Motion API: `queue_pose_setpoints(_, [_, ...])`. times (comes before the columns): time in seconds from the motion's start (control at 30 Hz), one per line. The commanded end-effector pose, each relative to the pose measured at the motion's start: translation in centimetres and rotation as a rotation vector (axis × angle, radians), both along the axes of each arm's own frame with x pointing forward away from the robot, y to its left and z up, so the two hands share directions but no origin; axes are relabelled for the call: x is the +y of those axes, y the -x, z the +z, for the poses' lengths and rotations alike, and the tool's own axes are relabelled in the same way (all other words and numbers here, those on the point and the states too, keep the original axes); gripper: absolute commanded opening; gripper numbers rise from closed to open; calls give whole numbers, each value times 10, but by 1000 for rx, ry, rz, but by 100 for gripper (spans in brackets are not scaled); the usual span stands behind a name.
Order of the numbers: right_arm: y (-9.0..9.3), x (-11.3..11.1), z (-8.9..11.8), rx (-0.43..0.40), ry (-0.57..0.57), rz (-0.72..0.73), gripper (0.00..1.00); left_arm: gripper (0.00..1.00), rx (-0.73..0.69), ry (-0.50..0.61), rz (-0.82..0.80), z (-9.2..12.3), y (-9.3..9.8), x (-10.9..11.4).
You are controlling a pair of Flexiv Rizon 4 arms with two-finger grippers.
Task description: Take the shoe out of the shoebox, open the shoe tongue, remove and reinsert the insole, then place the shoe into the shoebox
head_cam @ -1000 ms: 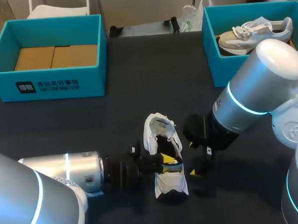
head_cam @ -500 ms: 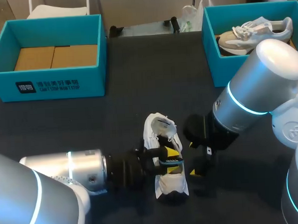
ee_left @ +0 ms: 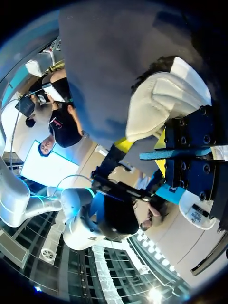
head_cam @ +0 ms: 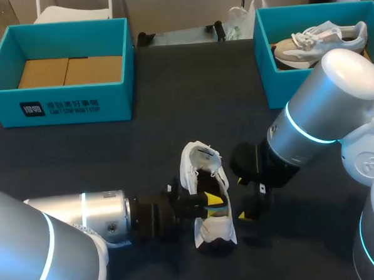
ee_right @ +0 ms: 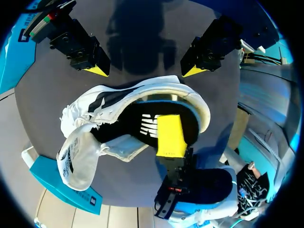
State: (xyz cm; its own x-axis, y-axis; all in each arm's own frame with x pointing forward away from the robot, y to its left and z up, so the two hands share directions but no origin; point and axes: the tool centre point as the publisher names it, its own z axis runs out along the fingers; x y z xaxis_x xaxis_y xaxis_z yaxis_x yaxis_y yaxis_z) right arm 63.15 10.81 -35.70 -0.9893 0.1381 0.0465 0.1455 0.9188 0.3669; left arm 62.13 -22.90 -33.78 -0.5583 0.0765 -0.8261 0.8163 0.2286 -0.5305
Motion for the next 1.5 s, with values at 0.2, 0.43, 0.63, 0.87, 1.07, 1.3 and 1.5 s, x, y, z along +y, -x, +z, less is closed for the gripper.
queue_pose_setpoints(0.2, [1,1,0,-3,1,-2,100,0,26,-39,33,-22,-20,-4])
queue_pose_setpoints(0.43, [1,1,0,-3,1,-2,100,20,38,-17,14,-7,-10,0])
queue_pose_setpoints(0.63, [1,1,0,-3,1,-2,100,31,41,-1,3,3,-5,1])
queue_pose_setpoints(0.87, [1,1,0,-3,1,-2,100,31,55,8,-8,12,1,2])
queue_pose_setpoints(1.07, [1,1,0,-3,1,-2,100,31,90,8,0,16,4,8])
queue_pose_setpoints(1.3, [1,1,0,-3,1,-2,100,25,123,-16,-14,13,5,10])
queue_pose_setpoints(1.5, [1,1,0,-3,1,-2,100,0,129,-53,-28,-1,-2,2])
